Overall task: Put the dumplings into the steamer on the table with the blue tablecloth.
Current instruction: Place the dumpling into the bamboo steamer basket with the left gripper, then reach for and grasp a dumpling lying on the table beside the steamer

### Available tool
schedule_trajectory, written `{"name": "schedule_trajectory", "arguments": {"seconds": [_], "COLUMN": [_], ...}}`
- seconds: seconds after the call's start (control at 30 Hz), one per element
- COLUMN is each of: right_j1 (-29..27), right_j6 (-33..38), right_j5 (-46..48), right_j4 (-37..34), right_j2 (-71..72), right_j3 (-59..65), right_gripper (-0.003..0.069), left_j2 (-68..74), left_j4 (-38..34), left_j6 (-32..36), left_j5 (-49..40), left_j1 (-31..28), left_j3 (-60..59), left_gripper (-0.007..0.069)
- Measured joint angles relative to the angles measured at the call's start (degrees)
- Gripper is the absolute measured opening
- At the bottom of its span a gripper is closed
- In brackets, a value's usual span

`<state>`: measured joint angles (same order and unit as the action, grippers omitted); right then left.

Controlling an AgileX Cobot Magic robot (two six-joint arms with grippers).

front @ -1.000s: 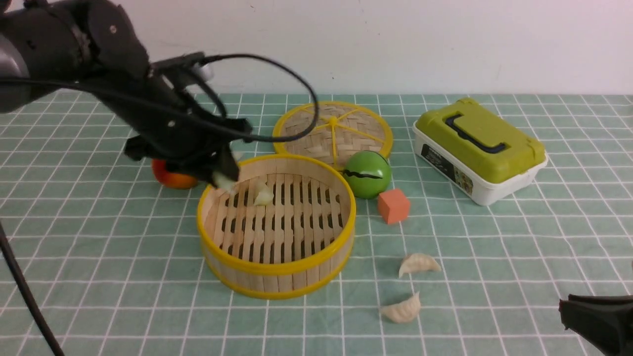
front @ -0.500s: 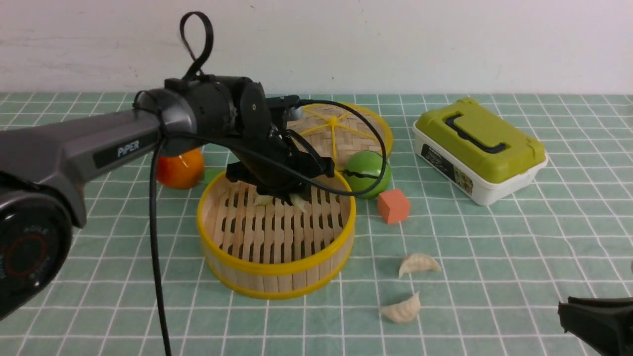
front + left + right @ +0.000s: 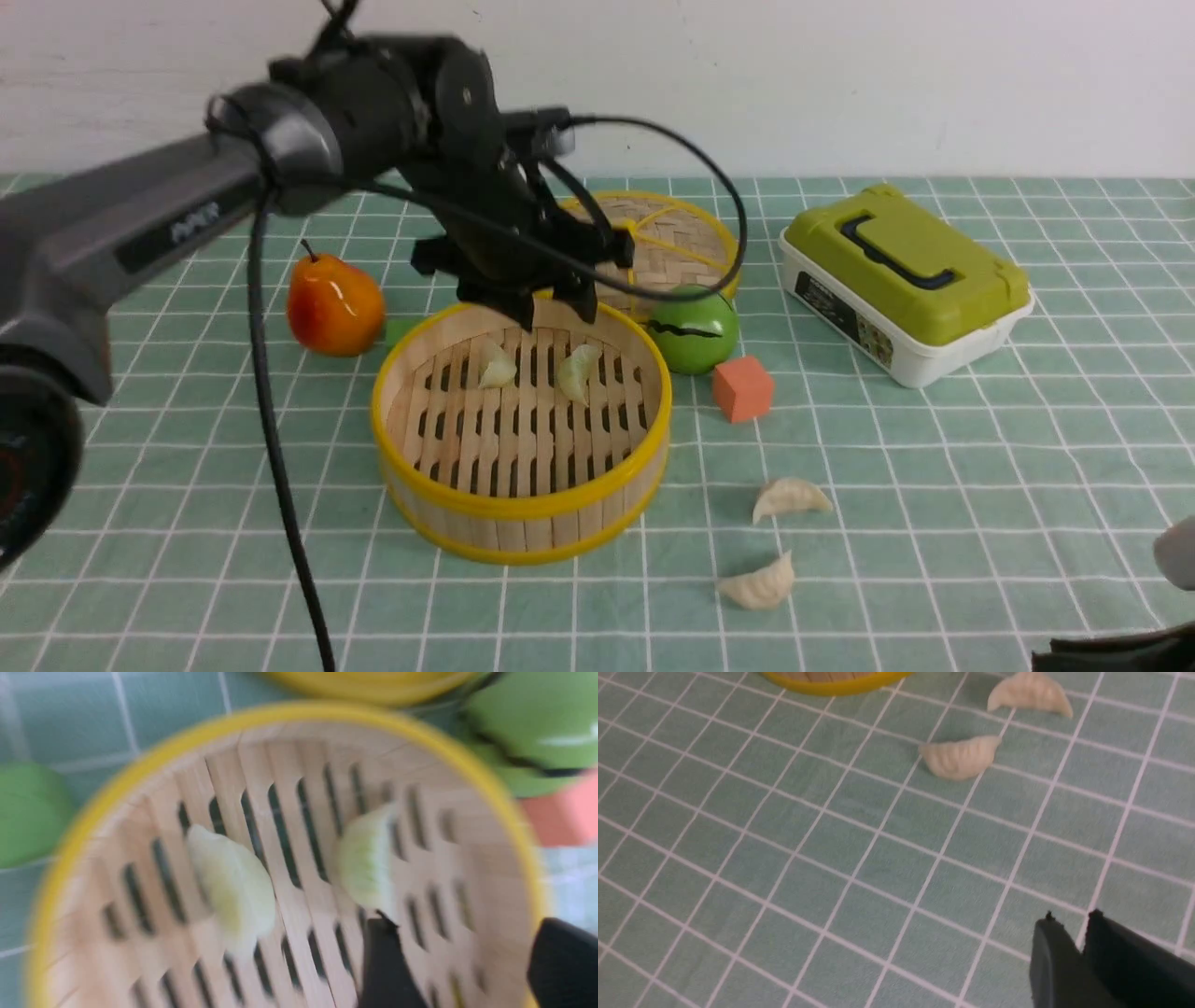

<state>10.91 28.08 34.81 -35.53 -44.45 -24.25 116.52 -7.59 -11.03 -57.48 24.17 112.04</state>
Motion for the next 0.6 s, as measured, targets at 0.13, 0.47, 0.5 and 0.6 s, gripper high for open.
{"name": "schedule_trajectory", "arguments": {"seconds": [0.13,0.47,0.5,0.6], "right_j1": [0.00,3.31,5.43,9.24], "right_j6": [-2.86,-3.36,-3.30,-2.85], "right_j5": [0.46,-1.92,-3.12,-4.45], "right_j4": [0.06,-2.73,-2.33,1.76], "right_j2": [-5.31,-26.30,-29.29,-36.73], "right_j3": [-1.04,-13.96,-16.43,-22.68], "right_gripper": [0.0185,0.0400,0.0402,0.0407], "left_j2": [-10.45,-41.91,-45.61,-54.58], "left_j4": [1.88,0.56,1.50,5.38], "left_j6": [2.50,6.79,6.91,6.90], "left_j5": [-8.65,-12.48,-10.52,-4.97], "left_j1": [0.00,0.00,0.00,0.00], "left_j3": [3.77,-21.05,-26.43,-42.15], "left_gripper": [0.0193,-0.0014,-0.0014,-0.0014]}}
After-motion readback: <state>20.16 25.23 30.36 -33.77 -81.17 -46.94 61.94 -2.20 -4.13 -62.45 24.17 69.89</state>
